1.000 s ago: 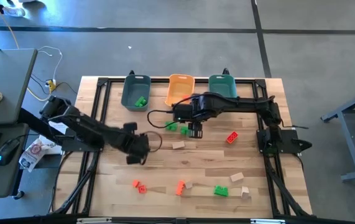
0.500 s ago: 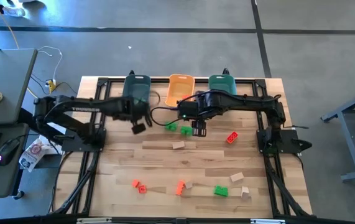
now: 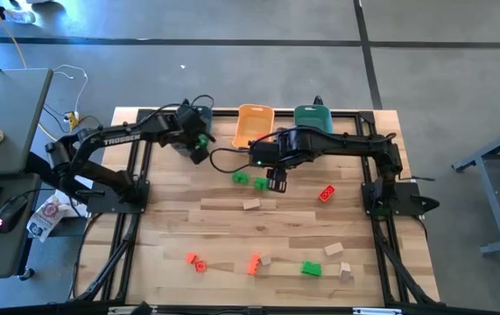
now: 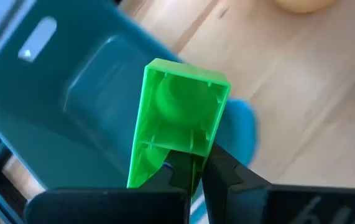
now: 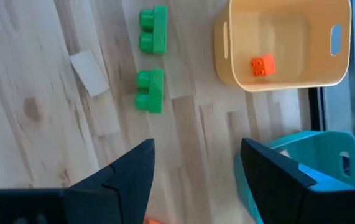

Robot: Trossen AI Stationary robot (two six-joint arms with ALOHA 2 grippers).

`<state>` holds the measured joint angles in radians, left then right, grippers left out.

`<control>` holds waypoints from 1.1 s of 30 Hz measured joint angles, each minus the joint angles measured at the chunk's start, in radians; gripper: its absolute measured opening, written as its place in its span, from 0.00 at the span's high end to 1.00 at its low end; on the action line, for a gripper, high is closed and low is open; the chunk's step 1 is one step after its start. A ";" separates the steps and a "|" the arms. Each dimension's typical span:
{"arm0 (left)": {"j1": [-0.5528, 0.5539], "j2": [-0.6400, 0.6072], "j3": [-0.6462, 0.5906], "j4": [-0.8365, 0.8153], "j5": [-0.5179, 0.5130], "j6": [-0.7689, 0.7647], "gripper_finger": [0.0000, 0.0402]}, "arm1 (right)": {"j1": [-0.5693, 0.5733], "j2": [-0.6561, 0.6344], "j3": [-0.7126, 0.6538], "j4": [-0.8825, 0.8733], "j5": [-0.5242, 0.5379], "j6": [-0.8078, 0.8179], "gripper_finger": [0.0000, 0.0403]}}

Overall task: Sort & place blocks by color
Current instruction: Put the green game piece into the blue bin, then put the orange game piece into the yellow bin

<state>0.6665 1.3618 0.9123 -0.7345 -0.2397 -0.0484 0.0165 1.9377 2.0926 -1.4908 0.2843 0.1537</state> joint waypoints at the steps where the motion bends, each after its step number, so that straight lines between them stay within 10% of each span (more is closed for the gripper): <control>1: 0.020 0.005 0.000 -0.001 0.011 0.000 1.00 | 0.003 0.000 0.000 0.005 -0.005 0.017 0.44; 15: 0.136 0.075 0.000 0.004 0.053 0.032 0.98 | 0.142 0.000 -0.284 0.225 -0.058 0.065 0.44; 33: 0.138 0.075 0.003 0.006 0.076 0.041 0.66 | 0.271 0.000 -0.516 0.687 -0.290 -0.023 0.44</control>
<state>0.8047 1.4364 0.9153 -0.7288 -0.1636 -0.0071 0.2872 1.9381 1.5767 -0.8038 -0.0061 0.1303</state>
